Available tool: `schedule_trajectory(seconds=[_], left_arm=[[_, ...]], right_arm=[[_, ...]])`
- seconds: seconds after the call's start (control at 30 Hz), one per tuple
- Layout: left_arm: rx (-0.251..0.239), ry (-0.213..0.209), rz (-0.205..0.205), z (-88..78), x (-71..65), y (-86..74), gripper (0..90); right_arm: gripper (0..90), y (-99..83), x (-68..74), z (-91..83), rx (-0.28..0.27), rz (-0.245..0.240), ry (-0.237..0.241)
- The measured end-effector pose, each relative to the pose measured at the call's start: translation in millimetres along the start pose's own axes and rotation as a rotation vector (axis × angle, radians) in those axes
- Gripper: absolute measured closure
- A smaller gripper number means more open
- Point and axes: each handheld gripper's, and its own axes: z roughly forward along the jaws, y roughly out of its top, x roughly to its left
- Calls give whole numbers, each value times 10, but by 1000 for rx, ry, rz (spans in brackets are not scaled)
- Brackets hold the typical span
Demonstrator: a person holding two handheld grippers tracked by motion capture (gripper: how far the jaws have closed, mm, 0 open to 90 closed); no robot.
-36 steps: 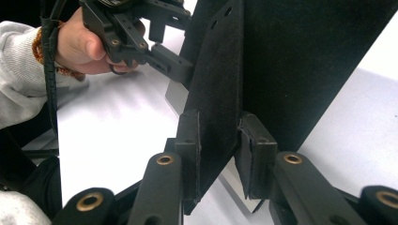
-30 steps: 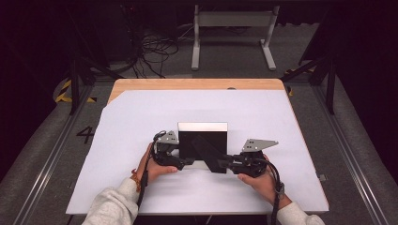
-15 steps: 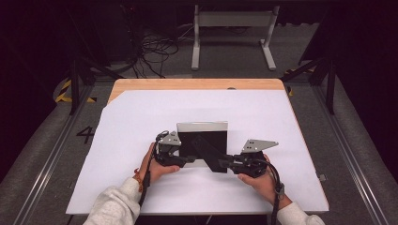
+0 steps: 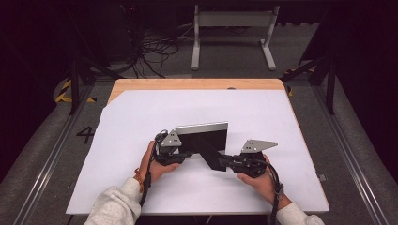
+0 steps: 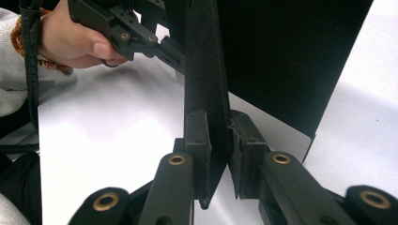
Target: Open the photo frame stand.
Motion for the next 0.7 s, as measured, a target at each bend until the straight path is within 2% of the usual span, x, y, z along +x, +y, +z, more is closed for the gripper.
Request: schedule_trajectory(seconds=[0.4,0.7], left_arm=[[4,43,20,10,1,22,606],[1,43,23,12,0,20,601]], right_arm=[[812,-15,12,21,11,-11,7],[795,-25,28,41,26,-23,-4]])
